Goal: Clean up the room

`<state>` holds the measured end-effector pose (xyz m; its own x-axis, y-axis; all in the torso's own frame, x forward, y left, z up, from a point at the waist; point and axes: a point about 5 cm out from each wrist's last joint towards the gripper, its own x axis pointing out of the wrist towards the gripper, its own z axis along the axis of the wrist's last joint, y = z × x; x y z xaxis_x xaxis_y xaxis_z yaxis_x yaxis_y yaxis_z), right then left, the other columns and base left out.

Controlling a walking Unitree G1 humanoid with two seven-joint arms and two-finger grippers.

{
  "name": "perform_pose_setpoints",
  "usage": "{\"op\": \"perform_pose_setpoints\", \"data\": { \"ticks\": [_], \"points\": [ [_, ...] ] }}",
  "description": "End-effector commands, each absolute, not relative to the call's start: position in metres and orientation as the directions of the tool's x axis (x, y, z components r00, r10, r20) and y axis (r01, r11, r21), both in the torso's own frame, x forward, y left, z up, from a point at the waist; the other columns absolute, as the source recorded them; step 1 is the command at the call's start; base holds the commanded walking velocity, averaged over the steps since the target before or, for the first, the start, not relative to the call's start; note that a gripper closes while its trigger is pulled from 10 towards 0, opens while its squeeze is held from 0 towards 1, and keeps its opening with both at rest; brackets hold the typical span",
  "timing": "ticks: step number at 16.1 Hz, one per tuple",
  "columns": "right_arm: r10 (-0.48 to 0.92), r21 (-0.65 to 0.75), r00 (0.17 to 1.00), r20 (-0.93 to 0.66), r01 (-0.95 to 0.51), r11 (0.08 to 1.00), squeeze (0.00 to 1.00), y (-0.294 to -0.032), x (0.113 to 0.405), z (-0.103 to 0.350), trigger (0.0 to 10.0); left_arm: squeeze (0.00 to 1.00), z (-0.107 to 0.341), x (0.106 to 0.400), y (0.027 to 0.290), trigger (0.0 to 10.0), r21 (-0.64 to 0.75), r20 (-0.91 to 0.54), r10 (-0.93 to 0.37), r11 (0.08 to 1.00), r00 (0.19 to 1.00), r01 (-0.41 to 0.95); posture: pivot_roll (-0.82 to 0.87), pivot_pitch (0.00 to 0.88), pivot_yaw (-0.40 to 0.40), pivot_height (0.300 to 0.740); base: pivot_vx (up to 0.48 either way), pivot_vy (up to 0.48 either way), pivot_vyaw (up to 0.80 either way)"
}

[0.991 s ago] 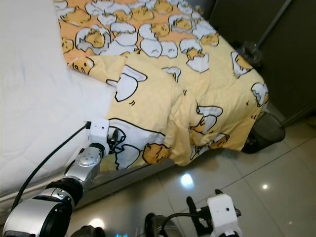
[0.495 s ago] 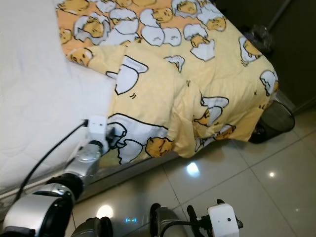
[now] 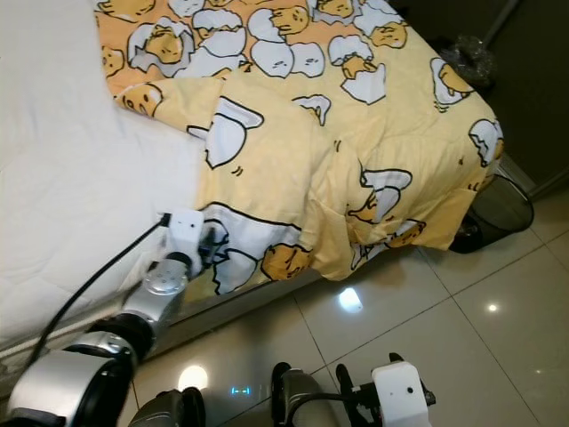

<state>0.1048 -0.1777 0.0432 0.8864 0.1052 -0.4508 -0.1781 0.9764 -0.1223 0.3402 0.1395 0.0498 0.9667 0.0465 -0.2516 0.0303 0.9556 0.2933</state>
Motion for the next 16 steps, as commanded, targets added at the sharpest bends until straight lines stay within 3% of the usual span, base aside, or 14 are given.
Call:
{"op": "perform_pose_setpoints", "data": {
  "ticks": [1,3,5,9,13,16],
  "points": [
    [0.092,-0.132,0.874,-0.477,-0.174,0.976,0.00,-0.182,0.101,0.039,10.0,0.00,0.054,0.340,0.146,10.0,0.353,-0.189,0.083,0.935,0.979,-0.011,-0.30,0.209,-0.068,0.740,0.000,0.000,0.00],
    [0.101,-0.126,0.871,-0.480,-0.183,0.975,0.00,-0.180,0.102,0.037,10.0,0.00,0.054,0.338,0.145,10.0,0.329,-0.167,0.054,0.944,0.985,0.004,-0.29,0.211,-0.070,0.740,0.000,0.000,0.00],
    [0.108,-0.123,0.870,-0.481,-0.189,0.974,0.00,-0.179,0.103,0.036,10.0,0.00,0.046,0.333,0.135,10.0,0.128,-0.223,-0.003,0.991,0.975,0.032,-0.29,0.214,-0.071,0.740,0.000,0.000,0.00],
    [0.104,-0.126,0.870,-0.483,-0.186,0.974,0.00,-0.182,0.102,0.036,10.0,0.00,0.044,0.328,0.110,10.0,-0.032,-0.202,-0.171,0.985,0.964,0.168,-0.29,0.217,-0.073,0.740,0.000,0.000,0.00],
    [0.099,-0.129,0.873,-0.478,-0.181,0.975,0.00,-0.185,0.103,0.038,10.0,0.00,0.027,0.320,0.116,10.0,0.159,-0.321,-0.059,0.981,0.945,0.115,-0.30,0.218,-0.081,0.740,0.000,0.000,0.00],
    [0.102,-0.134,0.870,-0.482,-0.189,0.973,0.00,-0.186,0.102,0.038,10.0,0.00,0.027,0.322,0.122,10.0,0.225,-0.341,-0.008,0.970,0.940,0.090,-0.31,0.217,-0.089,0.740,0.000,0.000,0.00]
  ]
}}
